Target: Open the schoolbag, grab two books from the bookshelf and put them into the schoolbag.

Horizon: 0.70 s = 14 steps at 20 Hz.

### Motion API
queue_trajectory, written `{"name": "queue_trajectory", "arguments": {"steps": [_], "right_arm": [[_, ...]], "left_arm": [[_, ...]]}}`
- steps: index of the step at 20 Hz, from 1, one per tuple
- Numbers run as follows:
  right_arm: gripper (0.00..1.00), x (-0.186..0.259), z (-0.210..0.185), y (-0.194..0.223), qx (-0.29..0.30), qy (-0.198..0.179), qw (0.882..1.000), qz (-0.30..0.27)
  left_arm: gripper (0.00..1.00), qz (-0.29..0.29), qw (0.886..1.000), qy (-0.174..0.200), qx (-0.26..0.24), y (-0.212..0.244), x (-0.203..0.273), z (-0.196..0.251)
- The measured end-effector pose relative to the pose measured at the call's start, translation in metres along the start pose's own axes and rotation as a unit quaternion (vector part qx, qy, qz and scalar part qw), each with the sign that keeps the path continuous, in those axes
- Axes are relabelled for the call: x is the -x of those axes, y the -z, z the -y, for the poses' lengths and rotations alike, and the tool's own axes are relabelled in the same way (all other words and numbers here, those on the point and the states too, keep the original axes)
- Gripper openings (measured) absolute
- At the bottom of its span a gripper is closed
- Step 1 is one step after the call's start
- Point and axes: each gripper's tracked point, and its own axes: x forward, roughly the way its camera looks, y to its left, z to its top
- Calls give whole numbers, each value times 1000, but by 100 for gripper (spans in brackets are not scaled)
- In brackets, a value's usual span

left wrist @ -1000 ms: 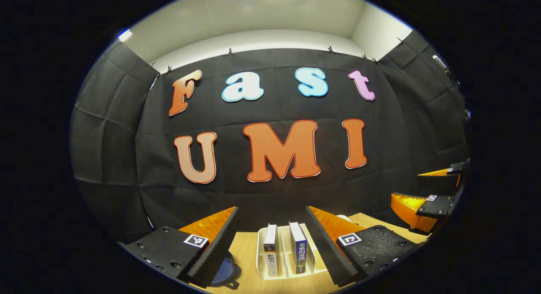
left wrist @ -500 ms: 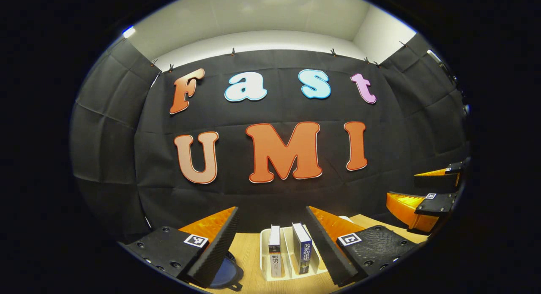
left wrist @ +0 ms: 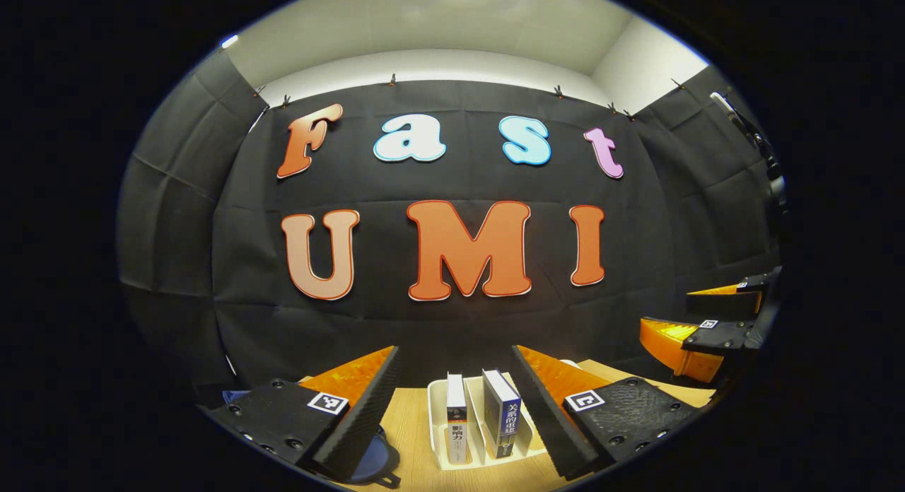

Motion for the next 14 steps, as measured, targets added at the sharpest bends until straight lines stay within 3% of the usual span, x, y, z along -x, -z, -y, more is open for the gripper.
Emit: {"name": "queue_trajectory", "arguments": {"steps": [2, 3, 6, 9, 10, 14], "right_arm": [[94, -9, 0, 1, 2, -4, 1000, -3], [94, -15, -1, 1, 1, -8, 1000, -2], [94, -28, 0, 4, 0, -19, 1000, -3], [94, -37, 1, 17, 11, -35, 999, -13], [94, -41, 2, 18, 12, -40, 999, -16], [94, -52, 6, 26, 8, -63, 998, -19]], "left_arm": [[99, -2, 1000, -7, -2, 3, -6, -5], [95, -4, 1000, -14, -4, 3, -9, -10], [99, 0, 1000, -29, -9, 0, -18, -16], [95, -10, 999, -47, -10, 8, -26, -20], [99, -11, 999, -50, -7, 9, -27, -19], [95, -20, 998, -62, -20, 19, -26, -17]]}}
